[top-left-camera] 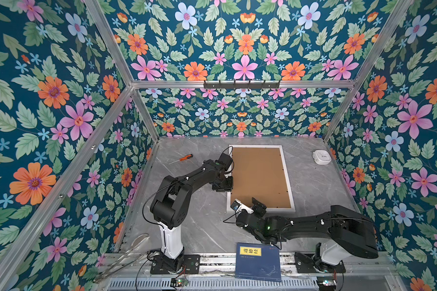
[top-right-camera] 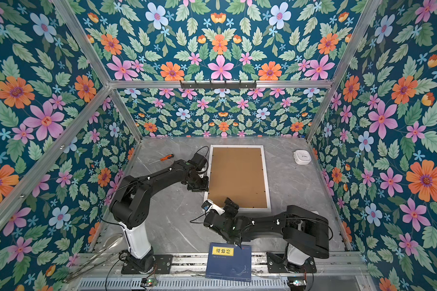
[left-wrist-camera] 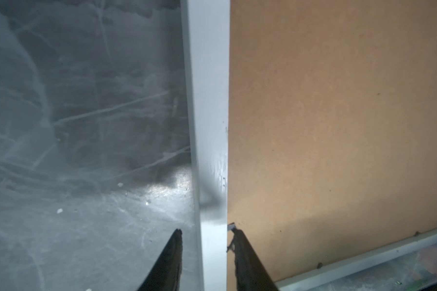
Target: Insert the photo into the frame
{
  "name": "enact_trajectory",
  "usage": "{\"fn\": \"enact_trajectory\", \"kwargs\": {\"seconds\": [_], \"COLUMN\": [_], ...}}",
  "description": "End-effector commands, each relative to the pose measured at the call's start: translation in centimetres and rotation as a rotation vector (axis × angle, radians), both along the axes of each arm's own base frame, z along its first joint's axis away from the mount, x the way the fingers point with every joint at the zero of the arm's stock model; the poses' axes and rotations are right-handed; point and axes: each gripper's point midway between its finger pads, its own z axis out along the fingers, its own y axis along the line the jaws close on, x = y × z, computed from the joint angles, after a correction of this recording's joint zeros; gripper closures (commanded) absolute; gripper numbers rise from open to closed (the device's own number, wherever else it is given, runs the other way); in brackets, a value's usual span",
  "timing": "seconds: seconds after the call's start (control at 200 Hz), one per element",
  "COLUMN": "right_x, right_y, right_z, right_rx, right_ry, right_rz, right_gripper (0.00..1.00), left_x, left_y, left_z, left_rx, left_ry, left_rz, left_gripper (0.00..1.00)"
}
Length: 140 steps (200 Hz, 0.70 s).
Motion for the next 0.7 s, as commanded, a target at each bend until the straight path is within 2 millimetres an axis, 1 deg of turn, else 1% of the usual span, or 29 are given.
{"fn": "enact_trajectory", "kwargs": {"seconds": [0.0,0.105,0.375,0.495,0.6,0.695], "right_x": [-0.5,-0.3,-0.4,-0.4,-0.3,-0.3], "right_y": [-0.4,-0.6,-0.4,-0.4,-0.5,-0.4], "right_z": [-0.5,-0.7,-1.0,-1.2,-1.5,-2.0], "right_rx": [0.045,0.038,0.039,0.036,0.014,-0.005], "right_ry": [0.058,0.059,0.071,0.073,0.073,0.075], "right_rz": [-0.025,-0.034,-0.036,-0.036,-0.035,-0.028], "right_gripper": [0.18,0.18,0.18,0.18,0.18,0.18], "left_x": [-0.4,-0.8,-1.7,-2.4,-3.1,-3.4], "left_y": [-0.1,0.0,0.4,0.5,1.1,1.0], "left_z": [-0.5,-1.1,-1.8,-1.8,-1.9,-1.9], "left_rx": [0.011,0.029,0.053,0.049,0.066,0.064], "left_ry": [0.005,0.016,0.023,0.031,0.034,0.036], "left_rz": [-0.018,-0.019,-0.021,-0.019,-0.008,-0.011], "left_gripper": [0.65,0.66,0.68,0.70,0.71,0.71]}}
